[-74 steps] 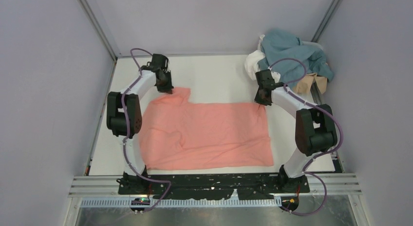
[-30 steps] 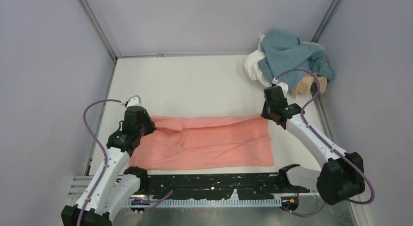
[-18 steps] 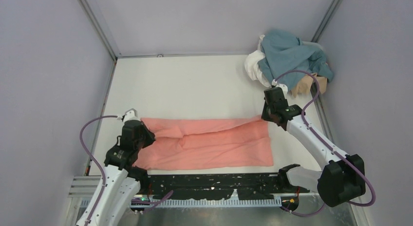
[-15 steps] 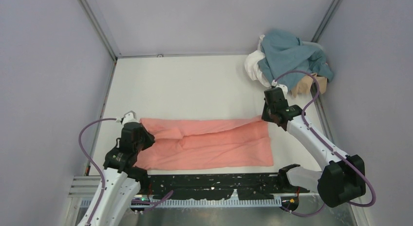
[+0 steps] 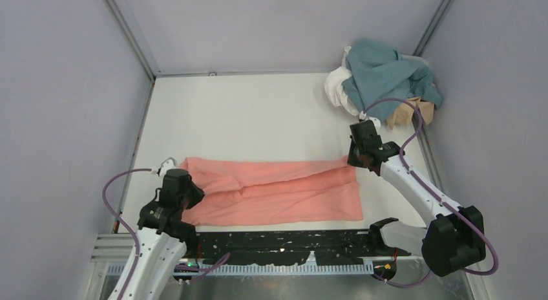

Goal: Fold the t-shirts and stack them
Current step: Fold the other side of the tshirt into a rectangle, then rotate the tshirt 90 degrees, then grab the bottom of the folded rectangular tshirt with both arms

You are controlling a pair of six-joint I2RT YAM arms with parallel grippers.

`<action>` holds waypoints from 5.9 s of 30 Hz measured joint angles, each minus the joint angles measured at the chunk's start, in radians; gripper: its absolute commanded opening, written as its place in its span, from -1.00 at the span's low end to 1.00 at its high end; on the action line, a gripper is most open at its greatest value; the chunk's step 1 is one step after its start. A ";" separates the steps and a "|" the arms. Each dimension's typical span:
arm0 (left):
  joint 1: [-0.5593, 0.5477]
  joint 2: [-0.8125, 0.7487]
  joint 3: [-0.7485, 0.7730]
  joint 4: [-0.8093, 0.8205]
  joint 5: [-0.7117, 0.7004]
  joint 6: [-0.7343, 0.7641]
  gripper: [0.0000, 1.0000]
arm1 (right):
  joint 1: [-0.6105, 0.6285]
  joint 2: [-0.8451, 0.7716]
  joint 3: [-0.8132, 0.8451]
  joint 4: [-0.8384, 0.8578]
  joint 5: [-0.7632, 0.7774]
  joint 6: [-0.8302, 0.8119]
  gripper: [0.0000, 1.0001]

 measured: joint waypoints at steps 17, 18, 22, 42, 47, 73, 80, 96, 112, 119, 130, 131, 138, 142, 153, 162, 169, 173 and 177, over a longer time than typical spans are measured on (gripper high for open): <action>0.000 -0.055 0.026 -0.187 -0.059 -0.171 0.99 | 0.000 -0.074 -0.189 -0.100 0.031 0.114 0.93; 0.000 -0.075 0.044 -0.178 -0.059 -0.169 0.99 | 0.000 -0.111 -0.189 -0.116 0.040 0.119 0.95; 0.000 -0.087 0.106 -0.117 -0.020 -0.120 0.99 | 0.000 -0.278 -0.185 -0.118 0.039 0.097 0.90; -0.125 0.720 0.166 0.332 0.371 0.127 0.99 | 0.106 -0.086 -0.204 0.273 -0.264 0.005 0.90; -0.125 0.789 0.146 0.360 0.316 0.050 0.99 | 0.118 0.000 -0.194 0.321 -0.303 -0.013 0.90; -0.066 2.086 1.810 0.146 0.475 0.085 0.99 | 0.306 0.067 -0.298 0.427 -0.514 0.044 0.90; -0.073 2.179 1.947 0.135 0.648 0.089 0.99 | 0.572 0.145 -0.299 0.557 -0.647 0.130 0.90; -0.044 2.196 1.991 0.212 0.614 0.101 0.99 | 0.762 0.371 -0.072 0.523 -0.626 0.089 0.90; 0.084 1.990 1.897 0.224 0.499 0.250 0.99 | 0.689 -0.220 -0.246 0.456 -0.257 0.113 0.90; 0.028 1.522 1.360 0.235 0.433 0.310 0.99 | 0.625 -0.206 -0.283 0.396 -0.230 0.166 0.90; -0.128 0.934 0.491 0.381 0.353 0.258 0.99 | 0.581 -0.060 -0.282 0.386 -0.355 0.172 0.90; -0.153 0.877 0.408 0.384 0.343 0.239 0.99 | 0.581 -0.060 -0.282 0.377 -0.376 0.171 0.90; -0.338 0.488 0.098 0.313 0.311 0.104 0.83 | 0.616 -0.126 -0.283 0.282 -0.483 0.173 0.93; -0.456 0.345 0.010 0.242 0.306 0.018 0.66 | 0.675 -0.129 -0.288 0.250 -0.520 0.184 0.70; -0.579 0.089 -0.160 0.104 0.379 -0.148 0.18 | 0.787 0.003 -0.325 0.344 -0.552 0.261 0.33; -0.666 0.171 -0.189 0.188 0.416 -0.205 -0.42 | 0.811 0.060 -0.335 0.411 -0.541 0.303 -0.03; -0.690 0.211 -0.194 0.212 0.420 -0.221 -1.00 | 0.820 0.075 -0.351 0.426 -0.513 0.332 -0.65; -0.692 0.177 -0.198 0.208 0.420 -0.222 -1.00 | 0.821 0.020 -0.385 0.424 -0.503 0.353 -0.88; -0.693 0.106 -0.197 0.175 0.421 -0.222 -1.00 | 0.827 -0.052 -0.435 0.420 -0.506 0.383 -0.89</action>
